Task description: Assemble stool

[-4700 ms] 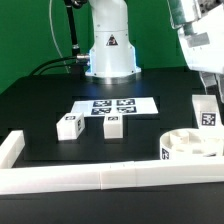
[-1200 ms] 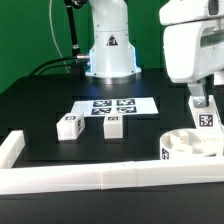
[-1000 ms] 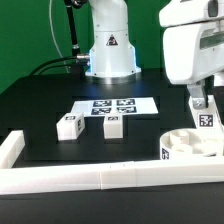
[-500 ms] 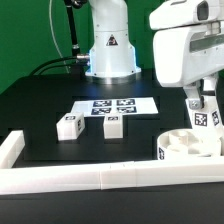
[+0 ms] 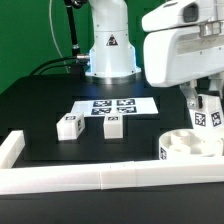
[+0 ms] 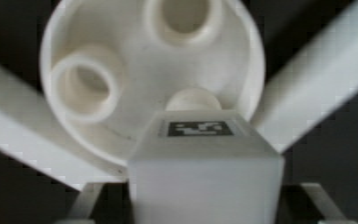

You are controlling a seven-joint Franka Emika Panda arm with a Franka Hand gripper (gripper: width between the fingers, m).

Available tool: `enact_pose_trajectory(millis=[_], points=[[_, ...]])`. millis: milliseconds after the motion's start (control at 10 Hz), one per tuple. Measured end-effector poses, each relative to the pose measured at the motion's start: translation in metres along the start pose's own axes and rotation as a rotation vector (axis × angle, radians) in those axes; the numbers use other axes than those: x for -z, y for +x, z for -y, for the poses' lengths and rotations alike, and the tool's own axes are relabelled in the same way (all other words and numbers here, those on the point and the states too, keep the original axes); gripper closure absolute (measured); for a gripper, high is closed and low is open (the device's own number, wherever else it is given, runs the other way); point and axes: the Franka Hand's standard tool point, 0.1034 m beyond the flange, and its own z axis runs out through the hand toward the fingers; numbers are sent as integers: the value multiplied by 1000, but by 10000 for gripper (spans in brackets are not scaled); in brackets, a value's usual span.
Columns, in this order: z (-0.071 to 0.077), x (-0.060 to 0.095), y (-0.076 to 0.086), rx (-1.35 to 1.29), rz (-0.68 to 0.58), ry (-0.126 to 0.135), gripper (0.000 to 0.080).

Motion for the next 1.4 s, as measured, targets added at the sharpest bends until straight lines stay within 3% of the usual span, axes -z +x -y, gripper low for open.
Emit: enact_pose_trajectory(millis=[200,300,900,1400], points=[[1,0,1,-252,-12,3,465],[0,-1,1,-431,-17,18,465],[-2,0,2,-753,-24,29,465],[17,-4,10,-1494,-10,76,464]])
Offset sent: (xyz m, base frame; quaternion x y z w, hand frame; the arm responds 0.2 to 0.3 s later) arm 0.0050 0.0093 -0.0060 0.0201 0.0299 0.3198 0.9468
